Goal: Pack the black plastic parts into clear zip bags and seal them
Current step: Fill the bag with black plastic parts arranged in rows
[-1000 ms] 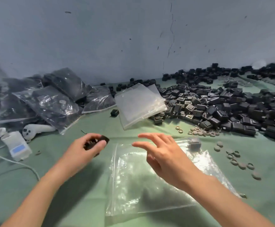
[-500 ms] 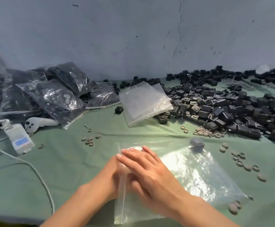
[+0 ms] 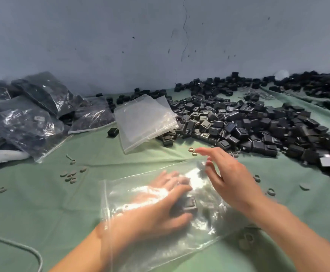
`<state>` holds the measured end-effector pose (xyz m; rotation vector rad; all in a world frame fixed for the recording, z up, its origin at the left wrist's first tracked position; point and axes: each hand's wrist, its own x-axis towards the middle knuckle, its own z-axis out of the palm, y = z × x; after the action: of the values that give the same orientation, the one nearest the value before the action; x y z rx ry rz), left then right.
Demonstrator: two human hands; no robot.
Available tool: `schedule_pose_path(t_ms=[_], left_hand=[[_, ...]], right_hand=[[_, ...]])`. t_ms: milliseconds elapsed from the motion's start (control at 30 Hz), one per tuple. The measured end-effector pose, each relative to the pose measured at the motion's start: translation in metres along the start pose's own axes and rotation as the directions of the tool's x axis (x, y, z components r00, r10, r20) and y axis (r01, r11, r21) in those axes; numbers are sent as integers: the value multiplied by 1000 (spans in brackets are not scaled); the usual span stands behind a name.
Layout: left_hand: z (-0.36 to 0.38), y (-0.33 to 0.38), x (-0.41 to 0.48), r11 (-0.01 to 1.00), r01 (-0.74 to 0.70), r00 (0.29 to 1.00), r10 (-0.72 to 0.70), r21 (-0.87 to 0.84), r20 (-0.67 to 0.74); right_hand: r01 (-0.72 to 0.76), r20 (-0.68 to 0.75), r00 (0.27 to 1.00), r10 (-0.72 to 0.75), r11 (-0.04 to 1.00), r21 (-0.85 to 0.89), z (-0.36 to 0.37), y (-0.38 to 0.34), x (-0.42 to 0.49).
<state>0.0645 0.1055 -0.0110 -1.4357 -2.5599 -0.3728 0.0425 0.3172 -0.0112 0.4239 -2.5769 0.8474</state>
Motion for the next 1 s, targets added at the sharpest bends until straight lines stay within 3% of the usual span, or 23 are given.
schedule_pose_path(t_ms=[33,100,167,333,467,600,700,767,867,933,1000], left_hand=[[-4,-2,-7,968,213,974,-200,-135,105],[-11,-5,-8,877,412,904,-360,-248,228],[-4,2,6,876,378,913,-300,-300,275],[14,-9,28,846,490,856,-419,-213,304],[13,-10,20,881,436,889,-390,-184,239],[17,-5,20,828,447,880,-337,-340,335],[21,3,40,859,379,915,-290,-345,281],[25,-1,48,927,328,932,-286,-184,223],[30,-15,50,930,366,914,-366,34,173],[31,-22,53,945,273,954,-290,181,72],[32,-24,53,955,239,969,-246,175,18]], right_hand=[[-47,36,998,47,999,-2,-2,15,-2],[-64,46,997,63,998,14,-1,33,-6],[-53,28,998,53,998,28,3,40,-9],[-161,73,985,155,982,99,11,55,-21],[-160,113,982,150,984,82,8,59,-25],[-127,146,982,122,992,23,8,57,-29],[-134,145,981,130,991,23,8,56,-28],[-139,143,981,134,990,26,8,55,-29],[-157,144,978,151,987,33,6,55,-29],[-151,154,977,147,988,14,6,54,-28],[-136,159,978,136,991,-9,7,54,-28]])
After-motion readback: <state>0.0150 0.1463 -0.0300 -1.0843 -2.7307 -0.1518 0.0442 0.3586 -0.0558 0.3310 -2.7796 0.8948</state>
